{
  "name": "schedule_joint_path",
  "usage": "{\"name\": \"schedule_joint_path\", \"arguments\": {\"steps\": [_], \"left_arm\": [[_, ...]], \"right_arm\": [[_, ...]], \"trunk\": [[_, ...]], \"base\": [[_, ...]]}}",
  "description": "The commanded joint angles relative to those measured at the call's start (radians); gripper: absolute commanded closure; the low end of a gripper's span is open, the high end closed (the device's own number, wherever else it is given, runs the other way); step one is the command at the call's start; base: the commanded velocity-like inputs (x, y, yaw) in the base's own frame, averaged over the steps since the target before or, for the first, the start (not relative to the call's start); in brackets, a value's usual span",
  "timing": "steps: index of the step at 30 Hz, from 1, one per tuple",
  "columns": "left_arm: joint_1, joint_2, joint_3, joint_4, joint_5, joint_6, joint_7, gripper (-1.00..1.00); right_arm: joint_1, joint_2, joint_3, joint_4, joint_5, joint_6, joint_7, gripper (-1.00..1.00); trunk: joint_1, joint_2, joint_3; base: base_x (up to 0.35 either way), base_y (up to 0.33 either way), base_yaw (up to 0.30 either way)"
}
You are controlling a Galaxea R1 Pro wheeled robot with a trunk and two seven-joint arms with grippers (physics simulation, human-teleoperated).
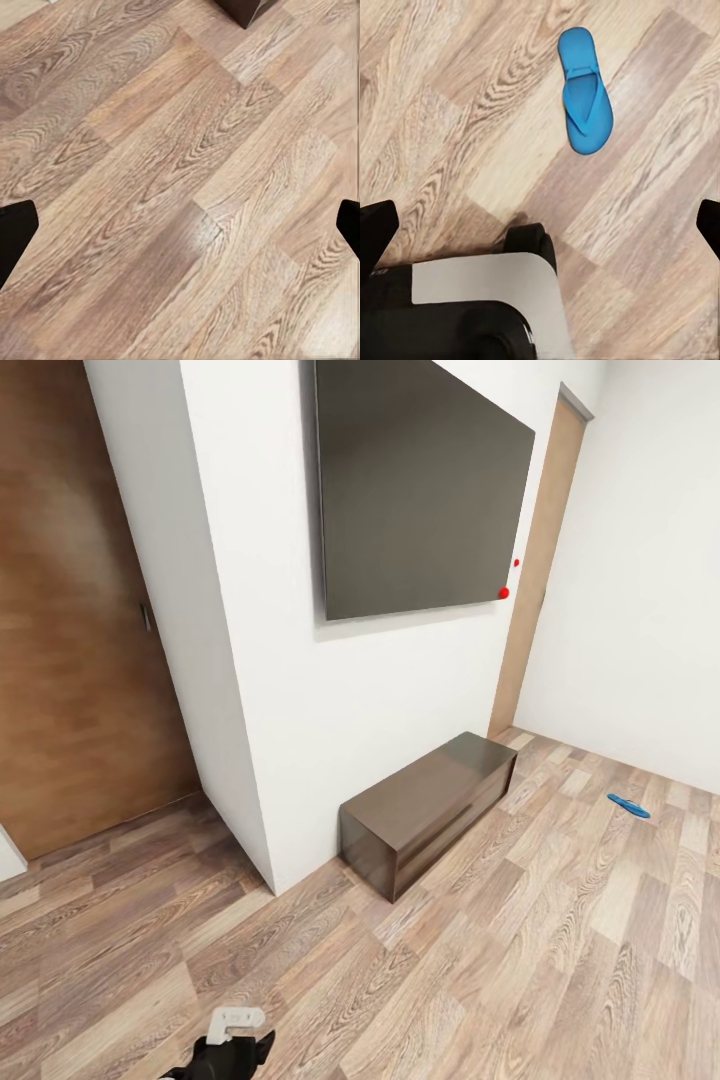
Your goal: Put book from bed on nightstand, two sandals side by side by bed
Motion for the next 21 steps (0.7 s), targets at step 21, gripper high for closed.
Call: {"name": "schedule_joint_path", "arguments": {"steps": [21], "left_arm": [[0.000, -0.002, 0.000, -0.002, -0.002, 0.004, -0.022, -1.00]], "right_arm": [[-0.324, -0.012, 0.003, -0.291, 0.154, 0.698, 0.022, -1.00]], "trunk": [[0.000, -0.001, -0.001]], "base": [[0.000, 0.000, 0.000]]}}
